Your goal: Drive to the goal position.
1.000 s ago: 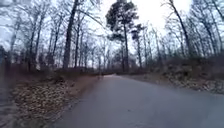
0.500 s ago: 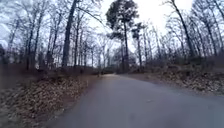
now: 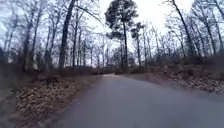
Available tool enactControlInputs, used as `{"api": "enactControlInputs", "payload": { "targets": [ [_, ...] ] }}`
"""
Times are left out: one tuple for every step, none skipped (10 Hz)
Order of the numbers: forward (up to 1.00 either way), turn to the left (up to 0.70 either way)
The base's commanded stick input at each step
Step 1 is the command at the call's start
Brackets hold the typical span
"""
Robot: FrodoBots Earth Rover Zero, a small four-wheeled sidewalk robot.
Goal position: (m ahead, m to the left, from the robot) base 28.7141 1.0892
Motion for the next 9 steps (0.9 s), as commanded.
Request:
{"api": "enactControlInputs", "payload": {
  "targets": [
    [1.0,0.0],
    [1.0,0.0],
    [1.0,0.0],
    [1.0,0.0],
    [1.0,0.0],
    [1.0,0.0],
    [1.0,0.0],
    [1.0,0.0],
    [1.0,0.0]
  ]
}}
